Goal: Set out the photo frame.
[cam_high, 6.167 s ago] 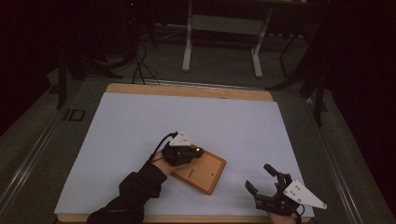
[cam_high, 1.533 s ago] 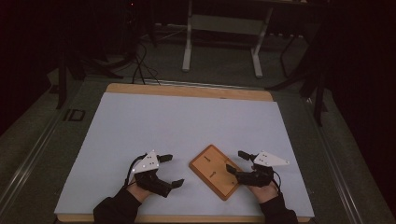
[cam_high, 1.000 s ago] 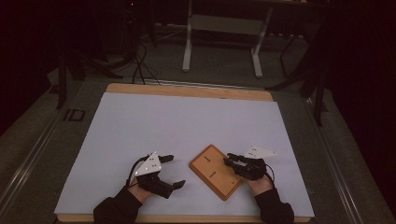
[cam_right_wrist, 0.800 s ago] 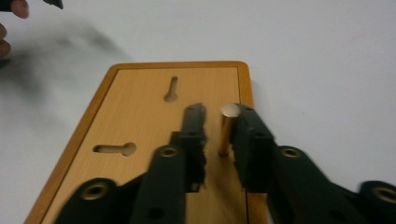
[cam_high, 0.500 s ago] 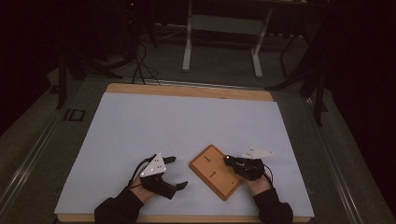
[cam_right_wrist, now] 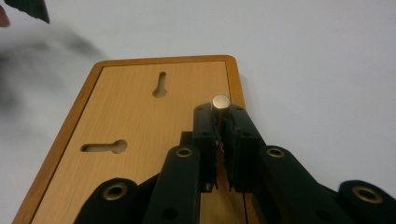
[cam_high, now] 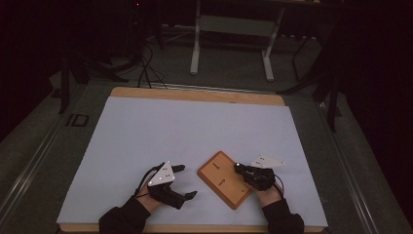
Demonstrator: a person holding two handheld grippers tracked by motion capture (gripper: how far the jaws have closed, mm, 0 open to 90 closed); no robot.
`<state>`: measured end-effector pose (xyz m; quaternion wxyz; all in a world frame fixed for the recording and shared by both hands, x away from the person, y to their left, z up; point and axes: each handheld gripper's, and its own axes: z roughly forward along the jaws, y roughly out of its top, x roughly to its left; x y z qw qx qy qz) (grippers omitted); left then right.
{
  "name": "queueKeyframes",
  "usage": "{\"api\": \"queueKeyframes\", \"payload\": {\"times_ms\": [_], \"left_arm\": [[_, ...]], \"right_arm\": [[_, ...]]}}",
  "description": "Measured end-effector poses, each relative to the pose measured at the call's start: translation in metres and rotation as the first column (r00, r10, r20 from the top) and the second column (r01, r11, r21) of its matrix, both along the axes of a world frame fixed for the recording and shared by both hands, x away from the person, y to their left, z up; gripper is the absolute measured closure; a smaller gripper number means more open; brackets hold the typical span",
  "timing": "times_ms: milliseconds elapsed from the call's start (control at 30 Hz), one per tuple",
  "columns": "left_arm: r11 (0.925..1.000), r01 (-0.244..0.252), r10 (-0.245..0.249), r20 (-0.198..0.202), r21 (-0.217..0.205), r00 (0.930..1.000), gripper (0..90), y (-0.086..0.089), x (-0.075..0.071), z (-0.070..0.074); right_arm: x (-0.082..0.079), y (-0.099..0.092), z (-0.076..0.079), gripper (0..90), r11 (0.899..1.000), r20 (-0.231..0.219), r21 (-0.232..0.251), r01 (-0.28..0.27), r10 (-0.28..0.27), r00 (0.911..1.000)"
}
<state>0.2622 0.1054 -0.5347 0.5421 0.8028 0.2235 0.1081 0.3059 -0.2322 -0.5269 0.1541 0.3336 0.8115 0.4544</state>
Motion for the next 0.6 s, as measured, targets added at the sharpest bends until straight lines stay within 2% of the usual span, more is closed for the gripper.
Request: {"api": "queueKeyframes", "payload": {"times_ms": [133, 233, 333, 600], "left_arm": [[1.0, 0.002, -0.002, 0.0, 0.002, 1.0, 3.2, 0.0, 0.0, 0.0], [0.9999, 0.013, -0.013, 0.024, 0.001, 0.9996, 4.0, 0.0, 0.0, -0.001], [0.9999, 0.017, -0.016, 0.036, -0.003, 0.9992, 4.5, 0.0, 0.001, -0.001], [0.9993, 0.037, -0.037, 0.003, 0.004, 0.9993, 5.0, -0.001, 0.003, -0.003]], "right_arm": [[0.0, -0.001, 0.0, 83.8, 1.0, -0.017, 0.009, 0.014, -0.014, 0.9998], [0.0, 0.001, 0.002, 84.9, 1.0, -0.005, -0.019, 0.007, -0.007, 1.0], [0.001, 0.0, 0.002, 85.0, 1.0, -0.004, -0.019, -0.005, 0.005, 1.0], [0.011, -0.007, 0.001, 85.3, 0.999, -0.078, 0.047, -0.027, 0.03, 0.9965]]}}
